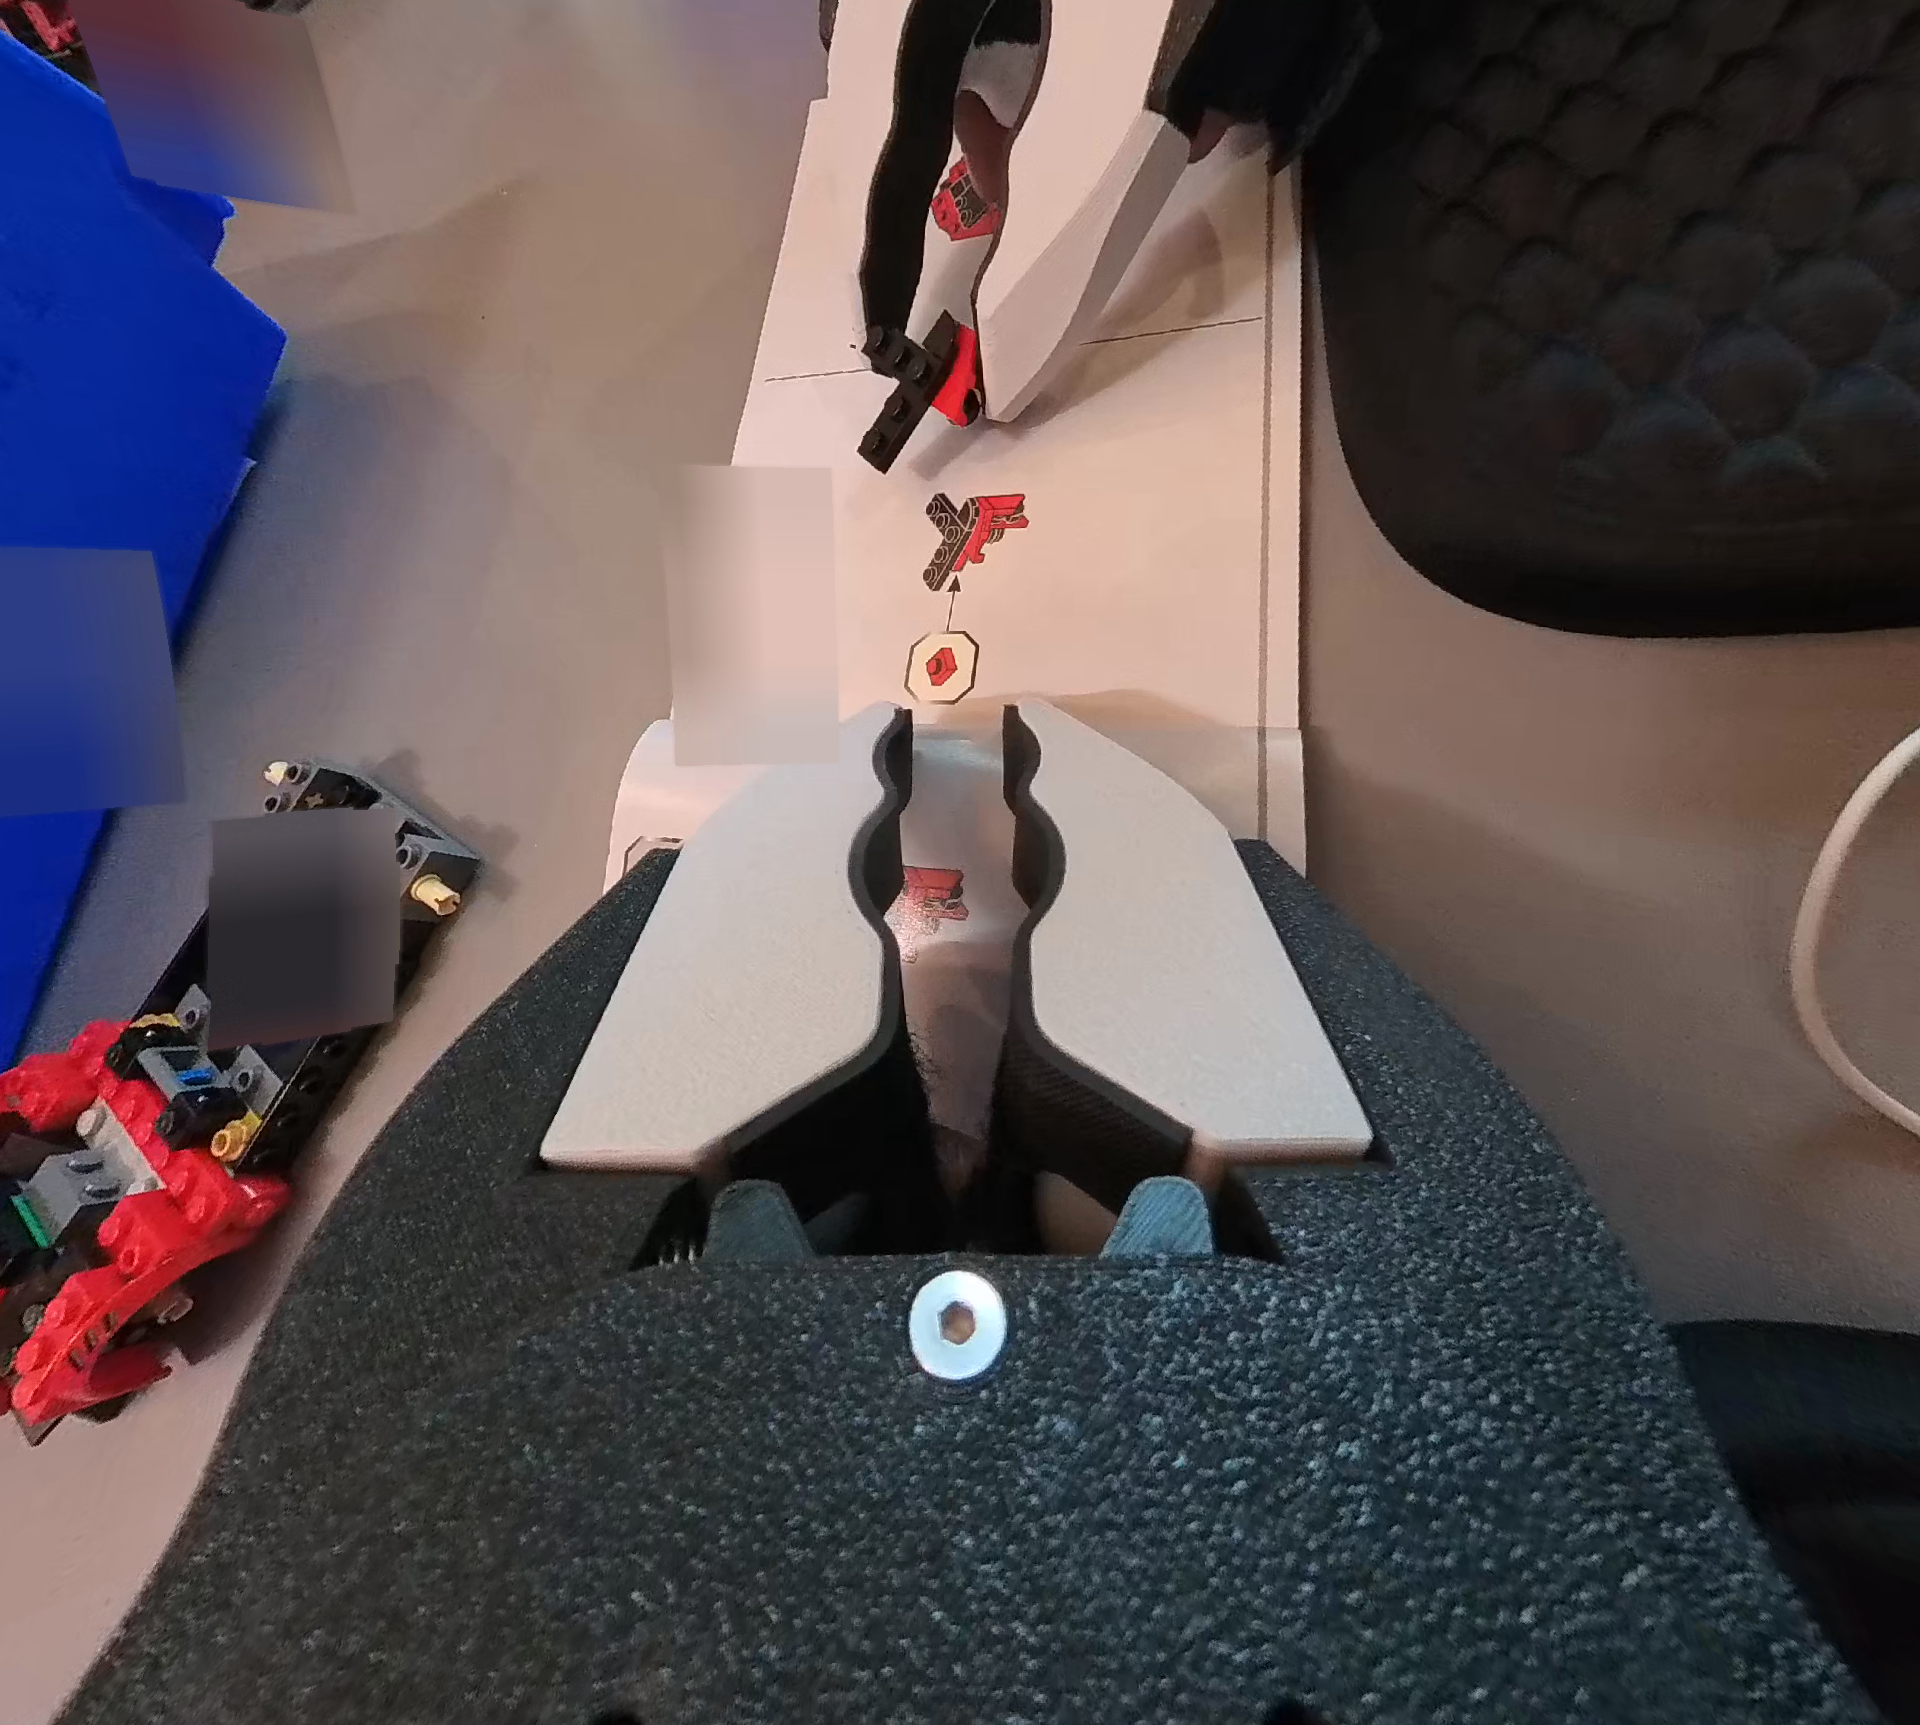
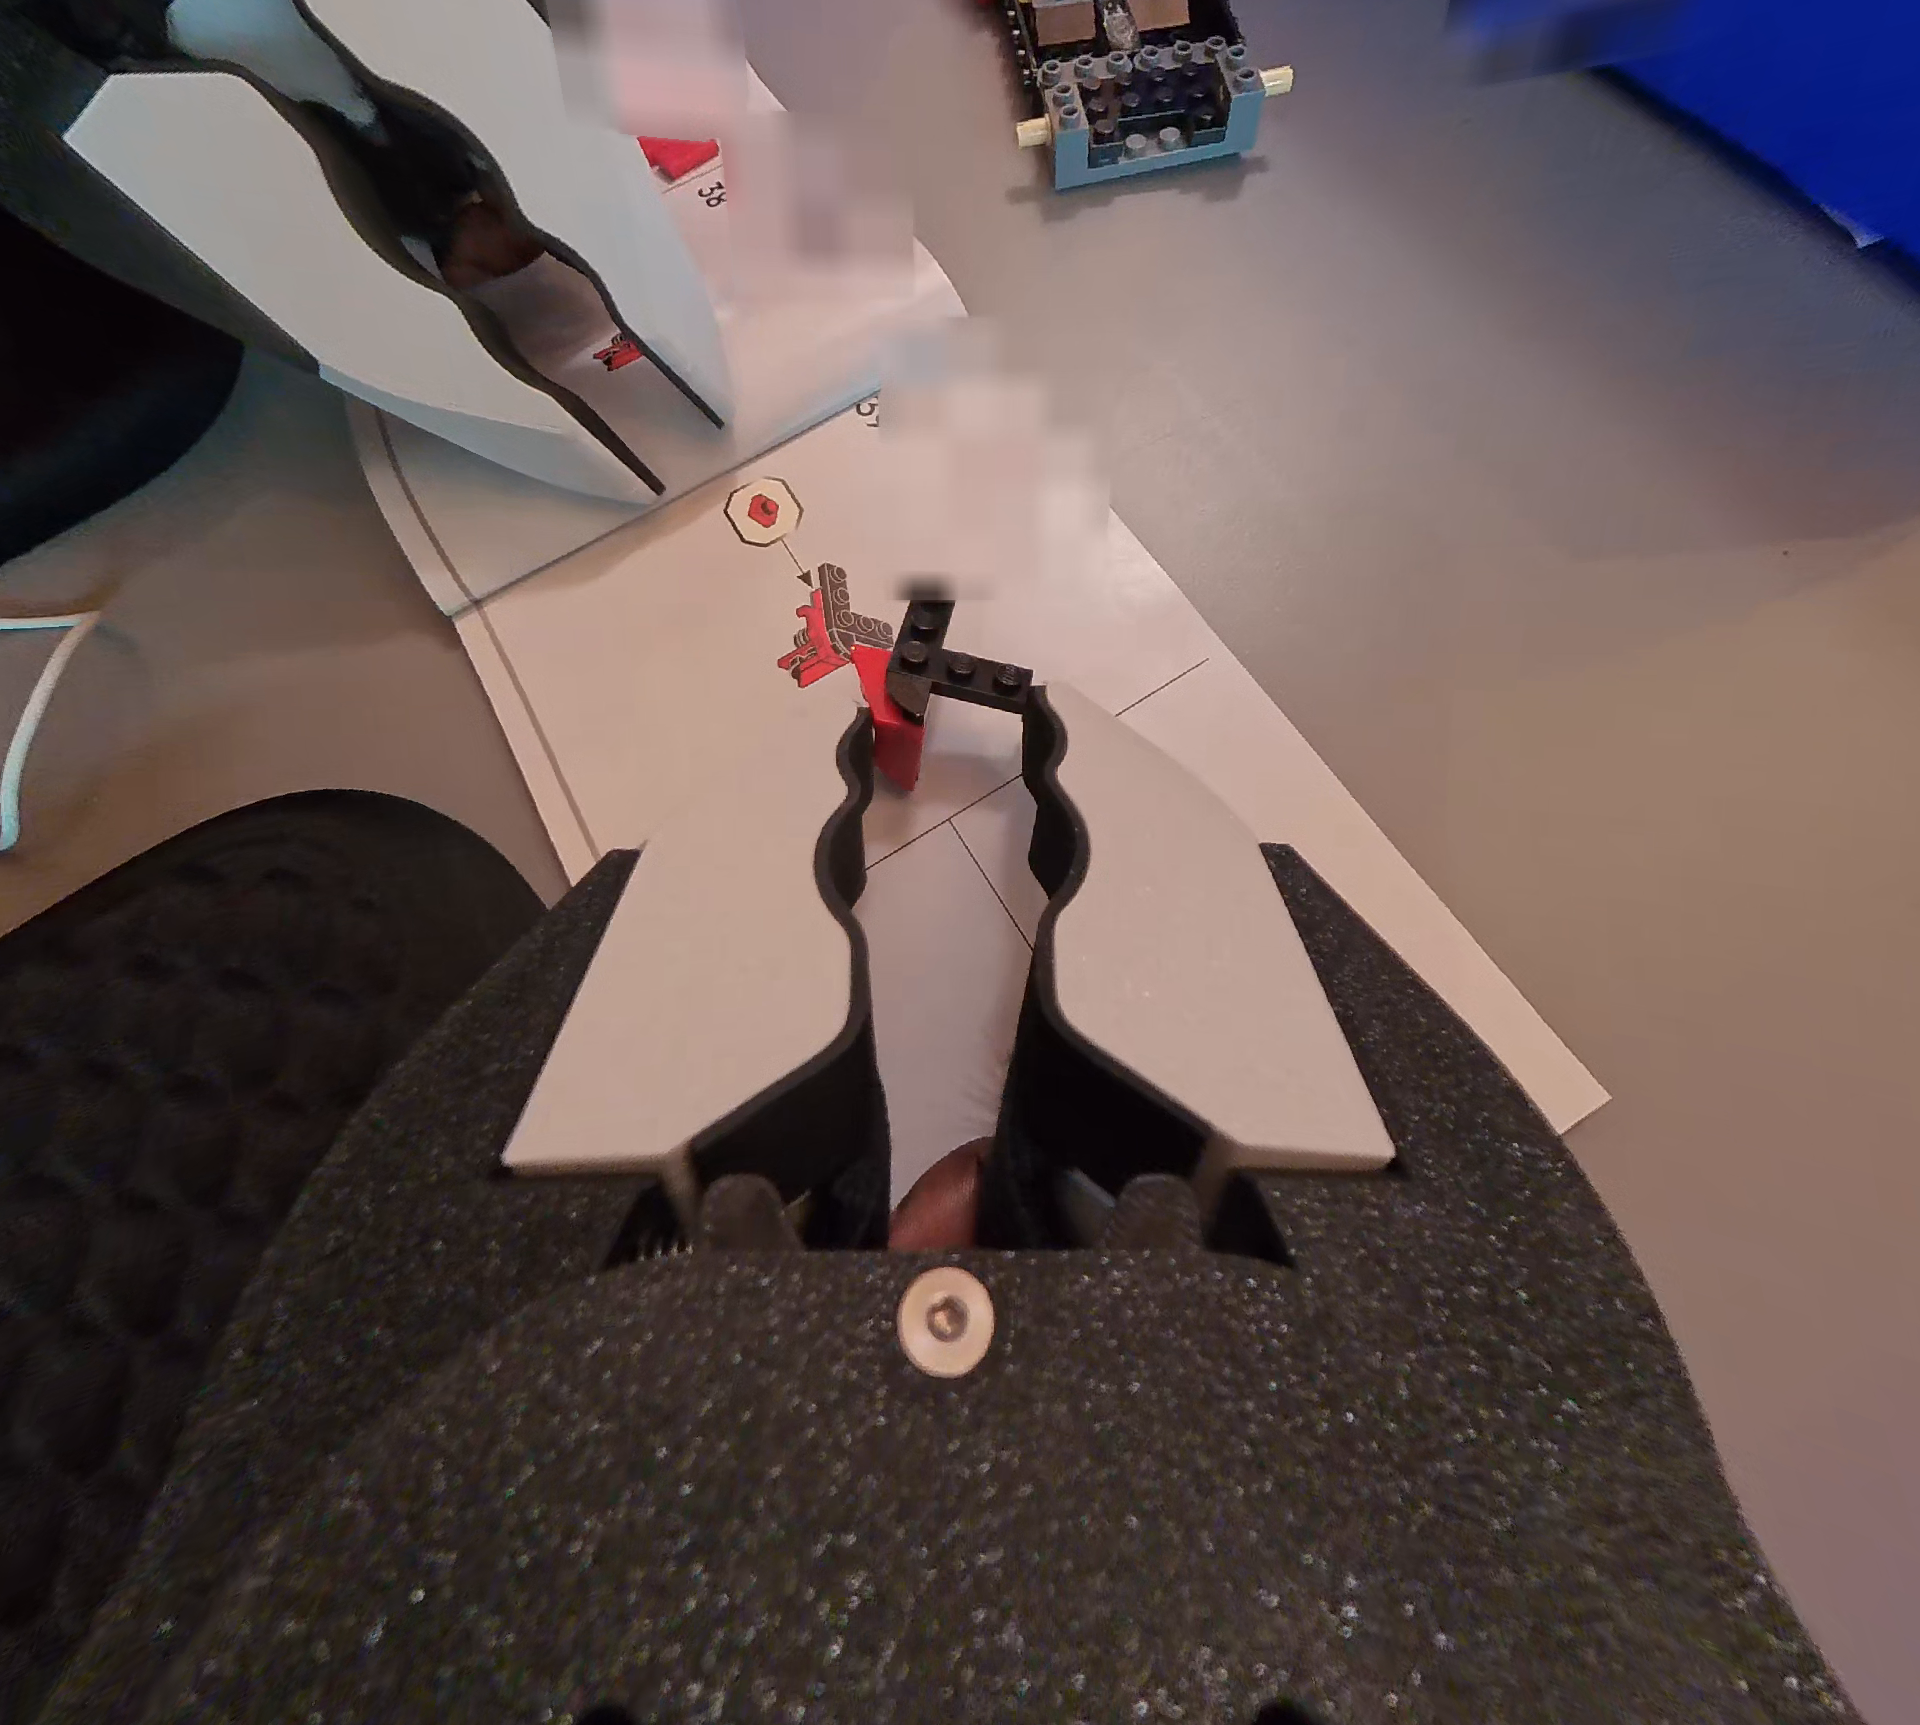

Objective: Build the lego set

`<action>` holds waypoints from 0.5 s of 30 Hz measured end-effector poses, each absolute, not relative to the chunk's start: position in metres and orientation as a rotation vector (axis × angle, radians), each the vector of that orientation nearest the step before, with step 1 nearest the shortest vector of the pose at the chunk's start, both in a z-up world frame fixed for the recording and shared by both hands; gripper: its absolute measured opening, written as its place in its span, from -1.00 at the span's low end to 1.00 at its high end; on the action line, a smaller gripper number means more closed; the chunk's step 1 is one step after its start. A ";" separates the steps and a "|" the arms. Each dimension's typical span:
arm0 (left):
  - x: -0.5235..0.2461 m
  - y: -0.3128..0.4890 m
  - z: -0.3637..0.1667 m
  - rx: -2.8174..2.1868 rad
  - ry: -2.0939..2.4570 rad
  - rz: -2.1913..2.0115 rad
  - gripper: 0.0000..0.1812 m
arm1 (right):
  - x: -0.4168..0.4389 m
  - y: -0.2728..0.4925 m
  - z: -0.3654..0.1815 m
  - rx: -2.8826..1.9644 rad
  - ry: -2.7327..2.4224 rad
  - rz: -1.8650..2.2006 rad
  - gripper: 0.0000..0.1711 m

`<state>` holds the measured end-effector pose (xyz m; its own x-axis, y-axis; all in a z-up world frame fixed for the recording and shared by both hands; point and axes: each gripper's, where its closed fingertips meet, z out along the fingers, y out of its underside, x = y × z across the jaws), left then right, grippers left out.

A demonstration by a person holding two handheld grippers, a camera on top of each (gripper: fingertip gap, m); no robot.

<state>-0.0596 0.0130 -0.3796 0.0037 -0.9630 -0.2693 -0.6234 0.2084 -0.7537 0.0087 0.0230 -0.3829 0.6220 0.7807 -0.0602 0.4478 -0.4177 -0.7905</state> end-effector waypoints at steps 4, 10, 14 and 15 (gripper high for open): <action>-0.060 0.013 -0.380 -1.499 1.706 -0.551 -0.82 | 0.009 0.023 -0.383 -2.076 -0.958 0.557 -0.68; -0.060 0.013 -0.380 -1.498 1.706 -0.551 -0.82 | 0.009 0.023 -0.383 -2.076 -0.959 0.558 -0.68; -0.060 0.013 -0.380 -1.500 1.707 -0.554 -0.82 | 0.009 0.023 -0.383 -2.077 -0.959 0.559 -0.68; -0.060 0.013 -0.380 -1.501 1.707 -0.555 -0.82 | 0.009 0.023 -0.383 -2.077 -0.959 0.560 -0.68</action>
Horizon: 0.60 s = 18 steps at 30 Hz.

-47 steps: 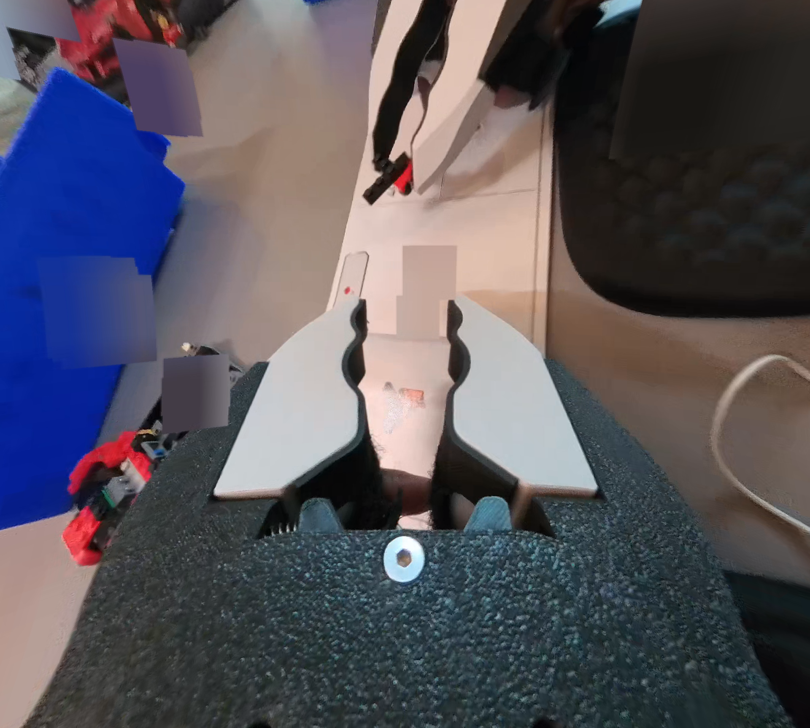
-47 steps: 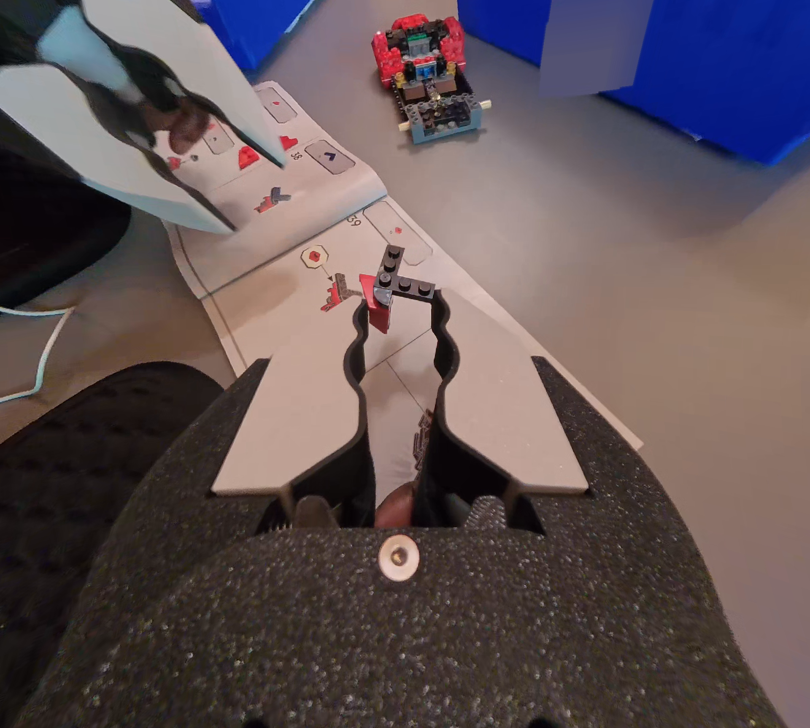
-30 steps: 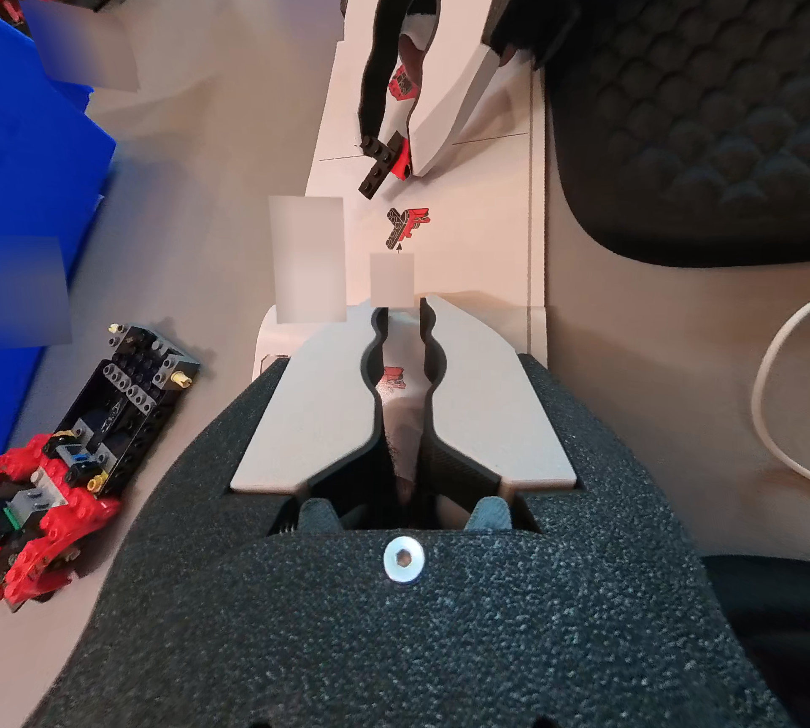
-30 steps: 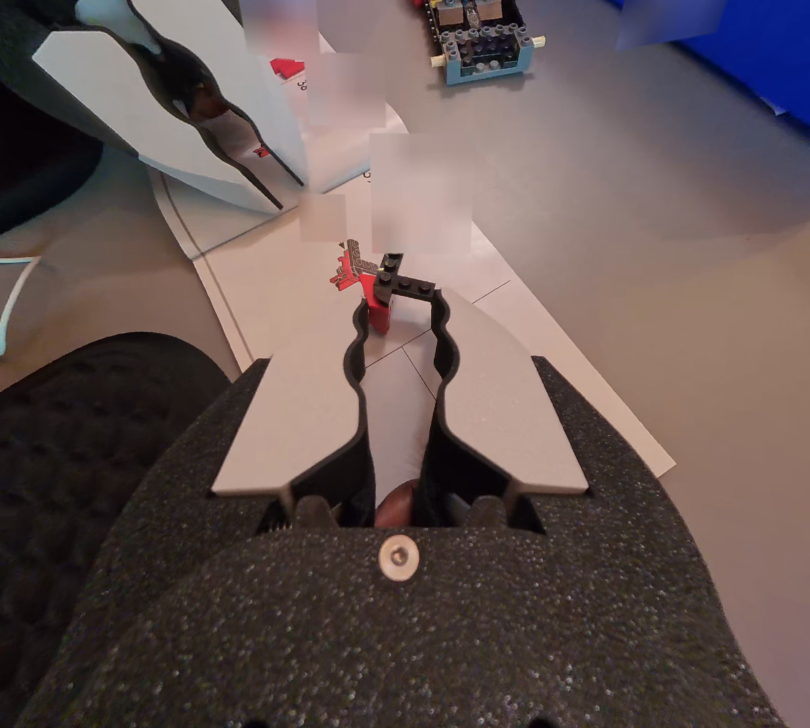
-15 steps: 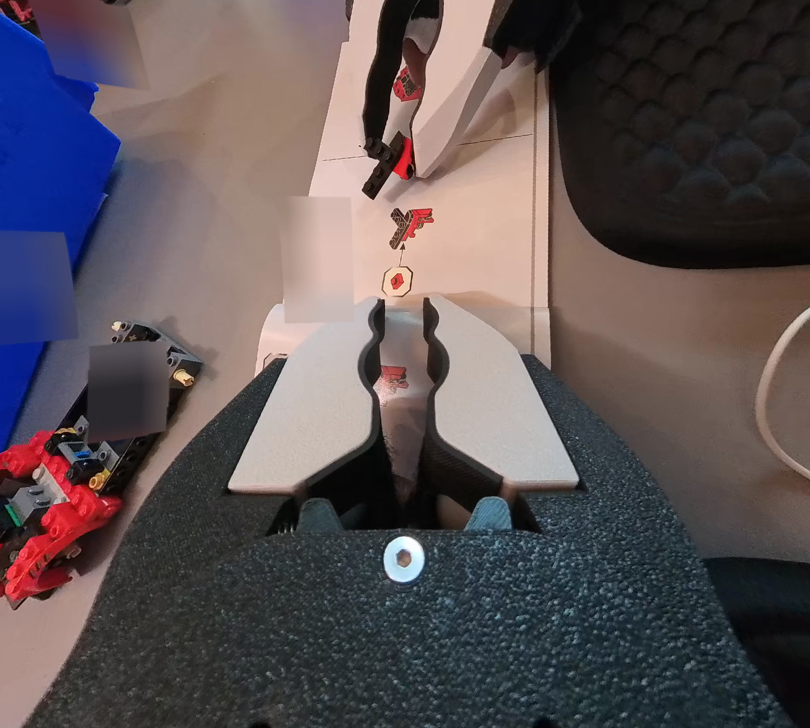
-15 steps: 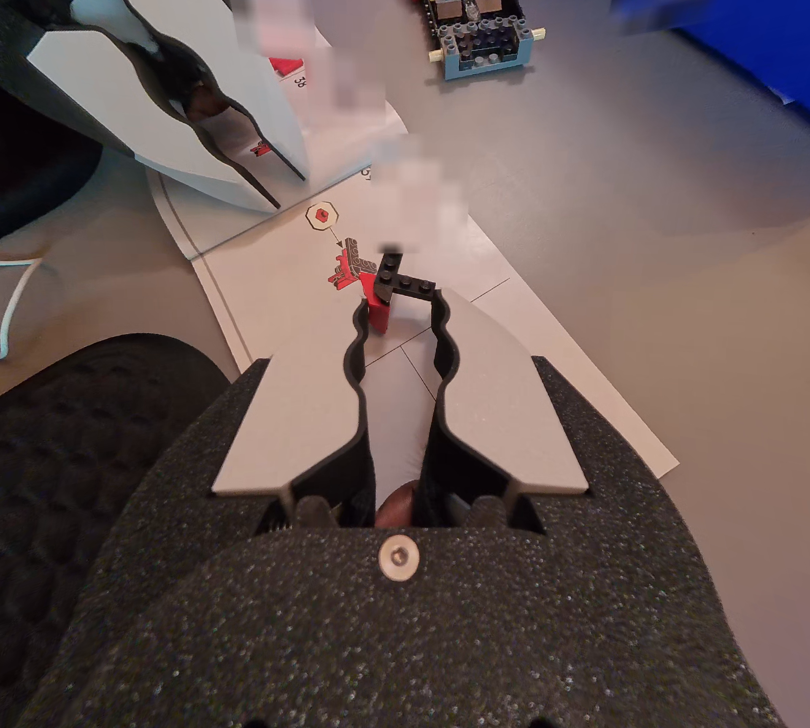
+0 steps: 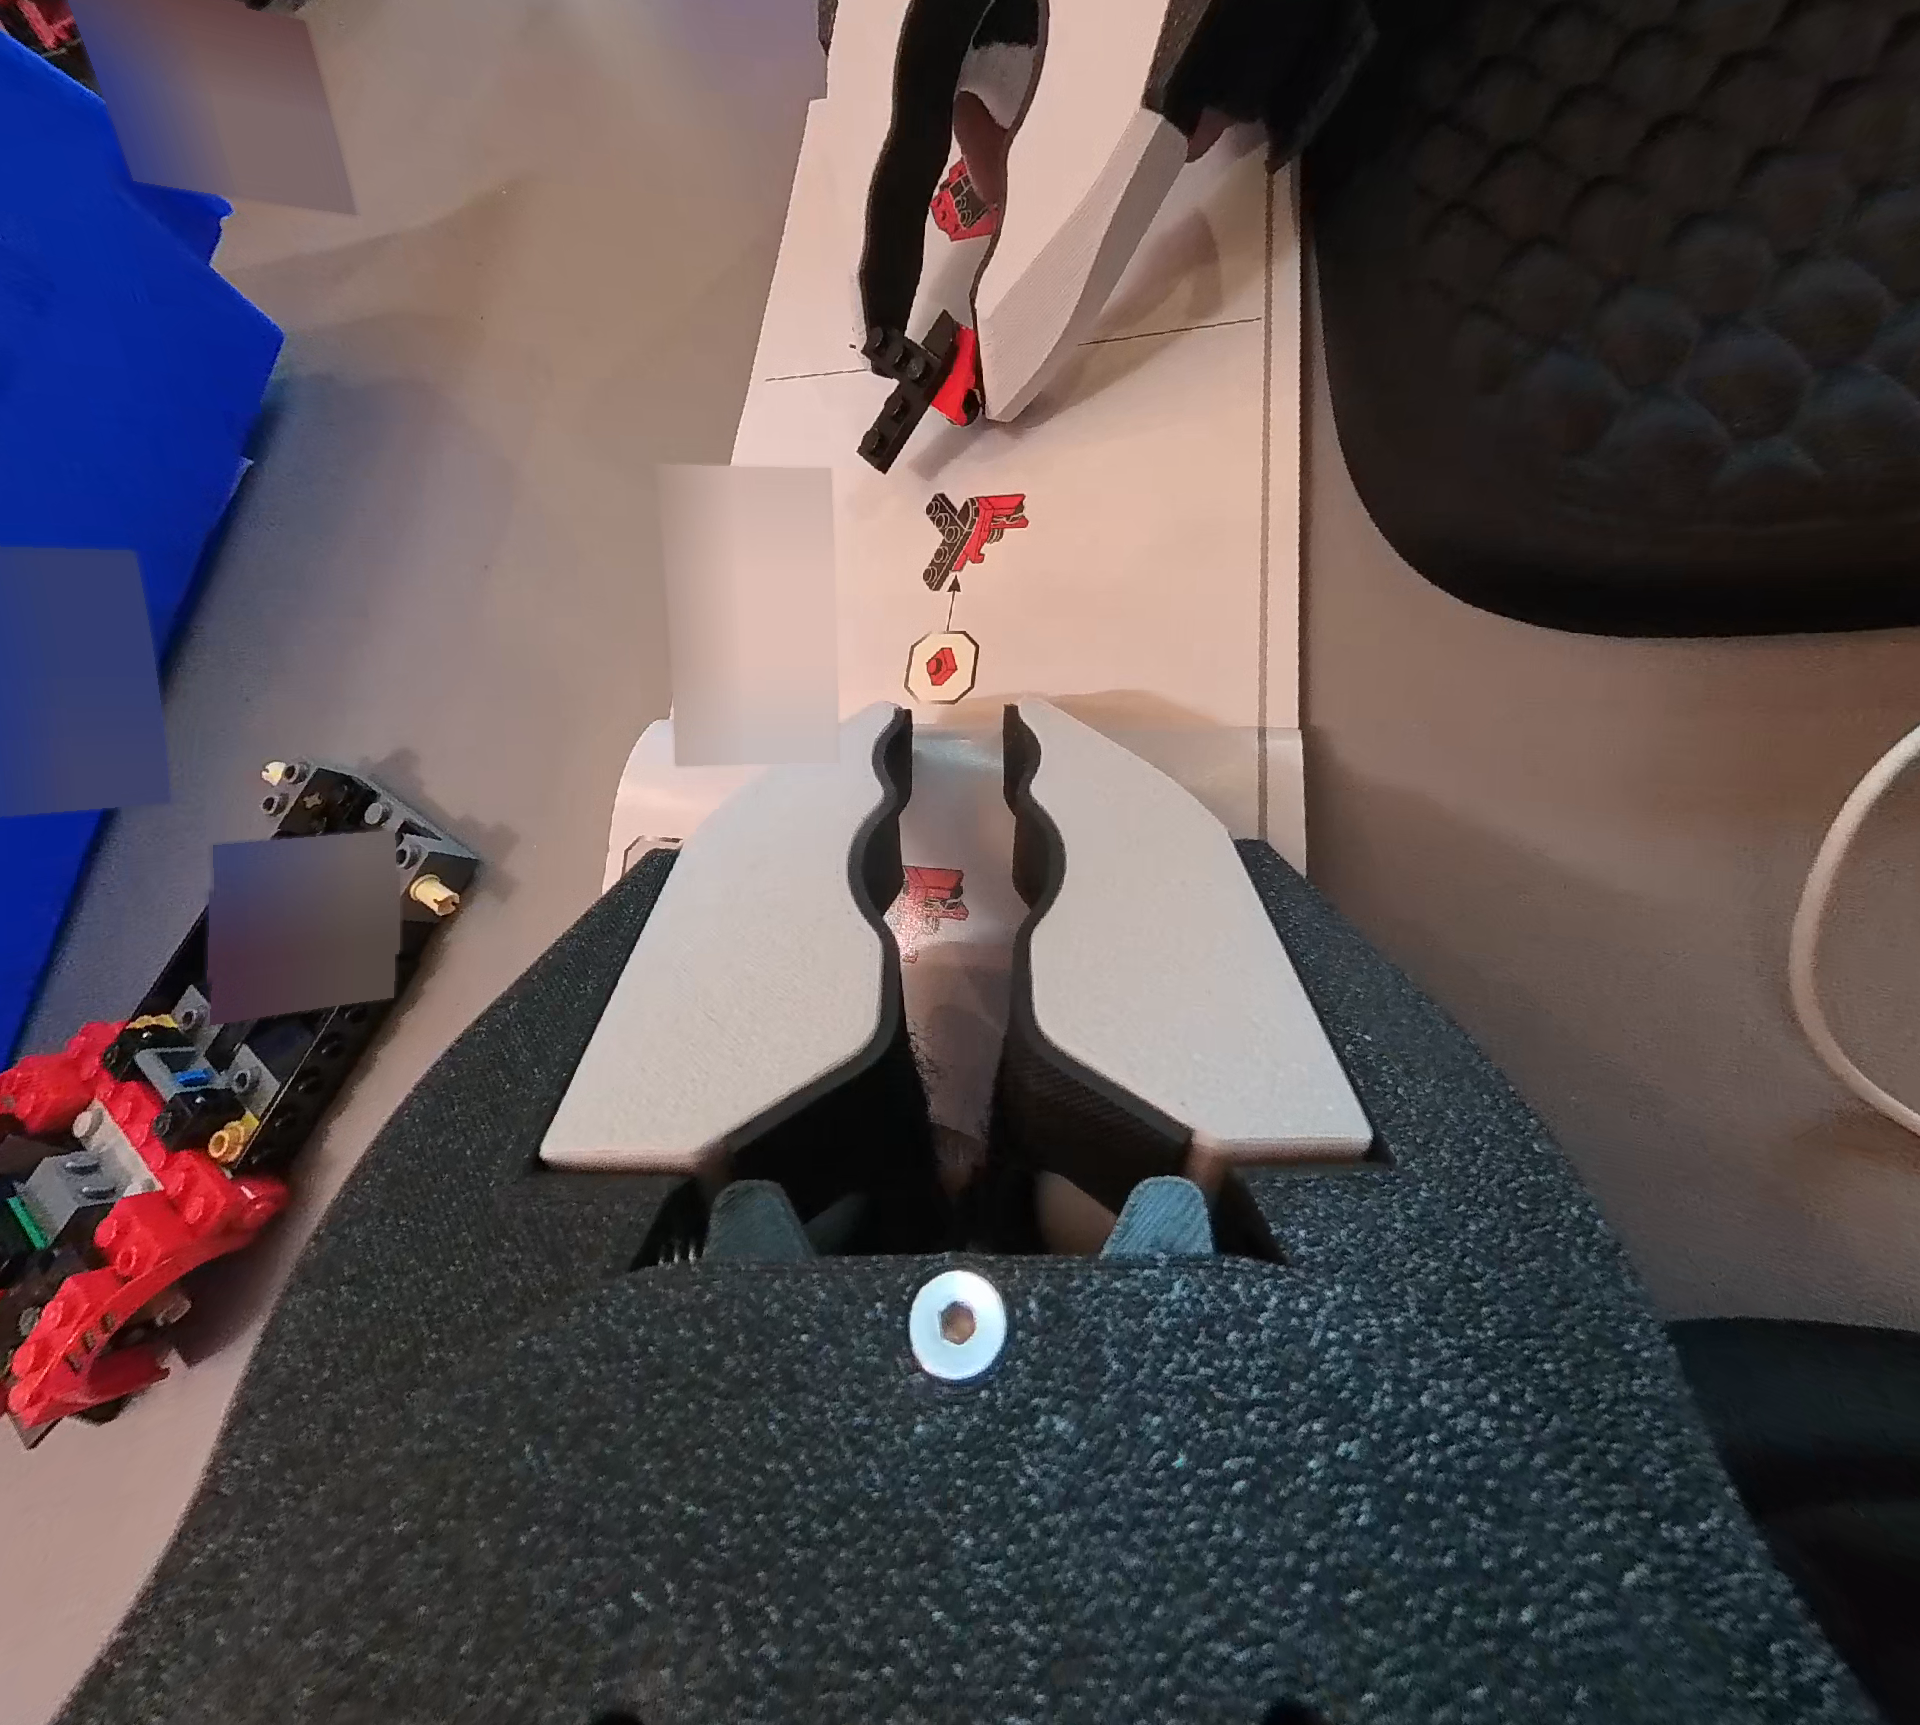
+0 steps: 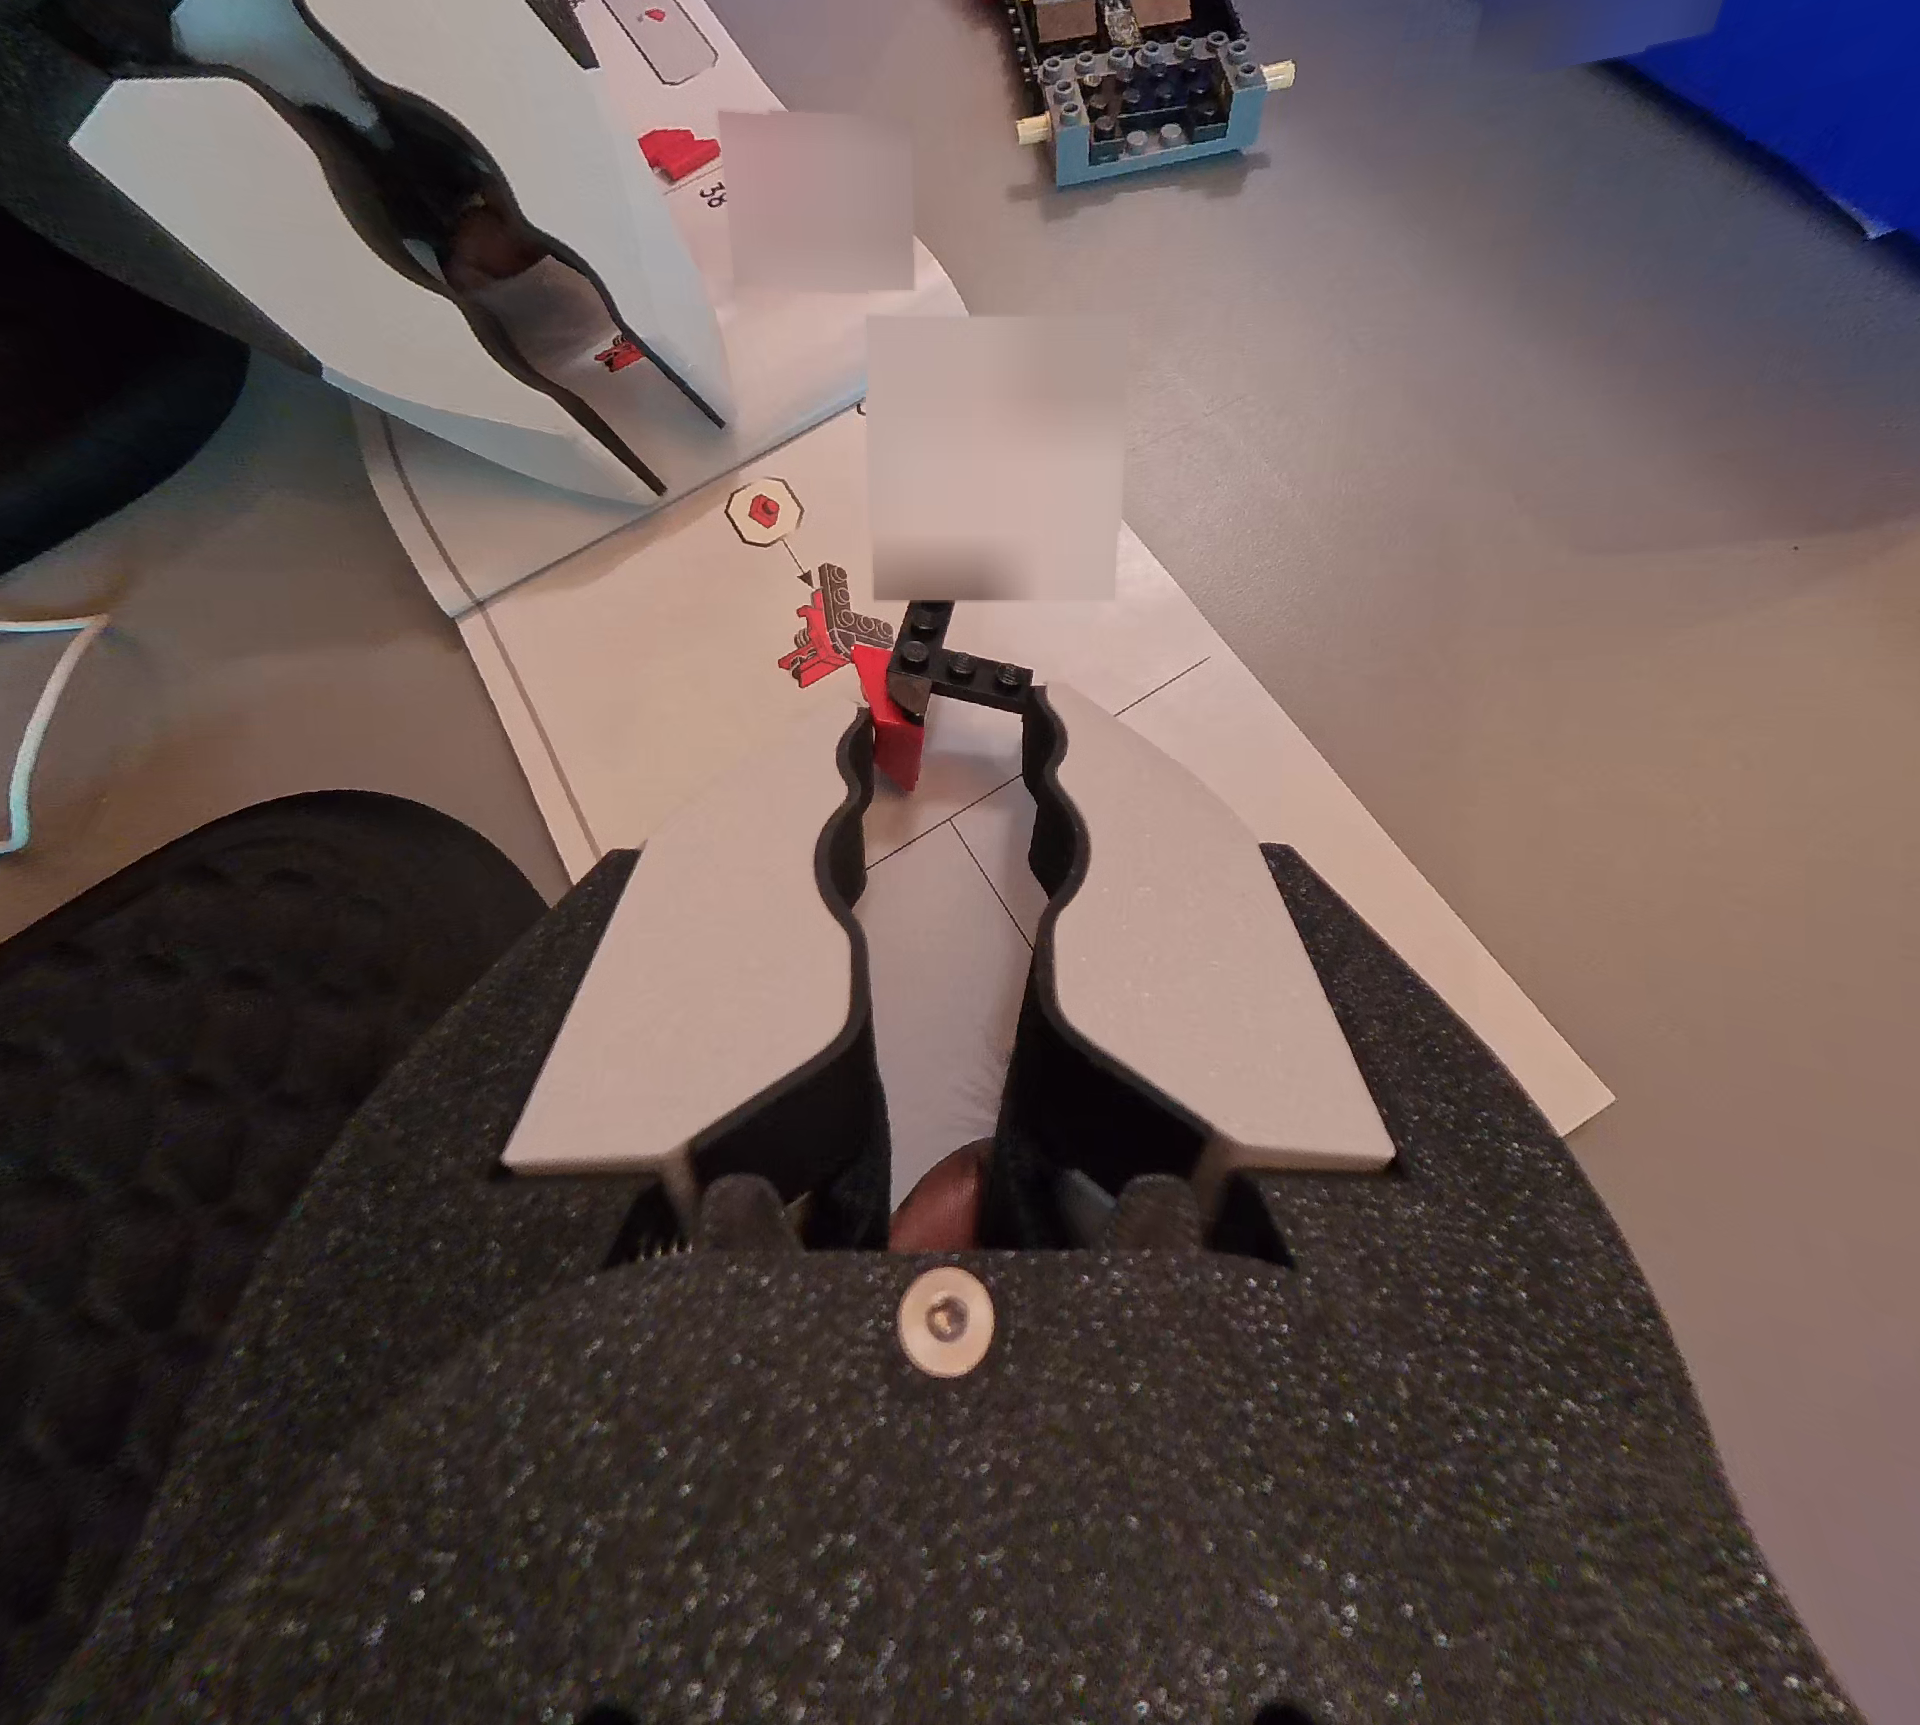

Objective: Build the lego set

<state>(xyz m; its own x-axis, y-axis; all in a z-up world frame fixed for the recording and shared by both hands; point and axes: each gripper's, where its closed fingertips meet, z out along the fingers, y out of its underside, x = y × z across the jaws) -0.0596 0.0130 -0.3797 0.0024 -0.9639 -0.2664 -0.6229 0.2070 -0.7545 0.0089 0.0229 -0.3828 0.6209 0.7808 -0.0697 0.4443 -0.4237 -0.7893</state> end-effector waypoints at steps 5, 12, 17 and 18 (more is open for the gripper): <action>-0.060 0.013 -0.380 -1.505 1.707 -0.560 -0.82 | 0.009 0.023 -0.383 -2.078 -0.959 0.561 -0.68; -0.060 0.013 -0.380 -1.507 1.708 -0.563 -0.82 | 0.008 0.023 -0.383 -2.079 -0.960 0.571 -0.68; -0.059 0.013 -0.380 -1.507 1.706 -0.563 -0.82 | 0.007 0.021 -0.380 -2.067 -0.941 0.642 -0.68; -0.059 0.014 -0.380 -1.509 1.705 -0.563 -0.82 | 0.008 0.021 -0.377 -2.061 -0.920 0.682 -0.68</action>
